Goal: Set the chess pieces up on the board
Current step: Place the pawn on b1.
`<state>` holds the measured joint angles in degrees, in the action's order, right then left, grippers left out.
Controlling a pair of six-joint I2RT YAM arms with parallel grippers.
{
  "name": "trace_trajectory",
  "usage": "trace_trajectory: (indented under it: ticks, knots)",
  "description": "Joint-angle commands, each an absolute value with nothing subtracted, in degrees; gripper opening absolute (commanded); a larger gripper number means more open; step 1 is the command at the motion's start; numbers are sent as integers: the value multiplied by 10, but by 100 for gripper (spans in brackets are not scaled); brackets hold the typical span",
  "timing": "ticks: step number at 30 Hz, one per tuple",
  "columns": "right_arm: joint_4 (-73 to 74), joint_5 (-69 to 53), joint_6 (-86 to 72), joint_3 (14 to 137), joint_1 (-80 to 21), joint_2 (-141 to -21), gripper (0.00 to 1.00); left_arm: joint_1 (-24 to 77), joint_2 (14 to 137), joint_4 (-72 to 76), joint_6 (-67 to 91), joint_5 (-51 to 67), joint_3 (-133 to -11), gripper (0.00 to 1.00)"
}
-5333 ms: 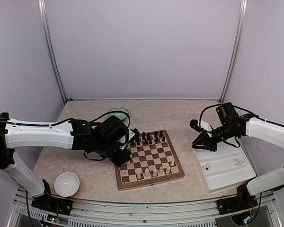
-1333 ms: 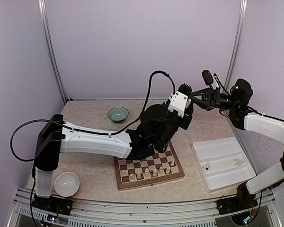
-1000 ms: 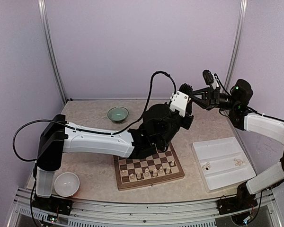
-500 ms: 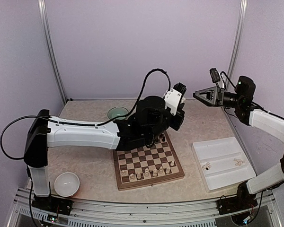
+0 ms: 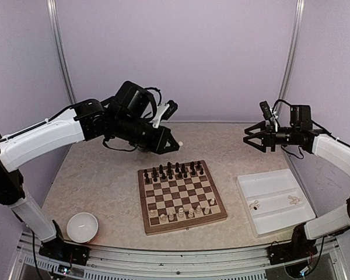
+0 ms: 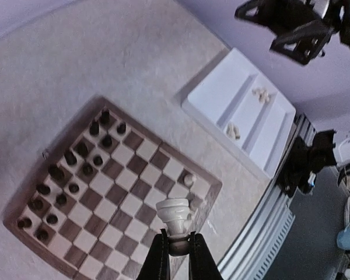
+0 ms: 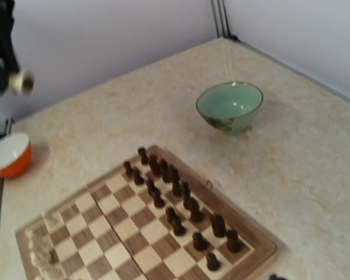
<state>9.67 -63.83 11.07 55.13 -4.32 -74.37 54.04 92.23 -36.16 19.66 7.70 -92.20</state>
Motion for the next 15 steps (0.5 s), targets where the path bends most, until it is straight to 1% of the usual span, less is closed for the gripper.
trace_trajectory:
  ticks: [1,7,15]
  knots:
    - [165,-633,208,561,-39,-744,67,522,927,-568,239,179,-889,1]
    - [186,-641,236,555,-39,-727,67,514,976,-653,214,195,-866,0]
    - [188,-644,247,543,-39,-711,67,514,1043,-657,182,168,-852,0]
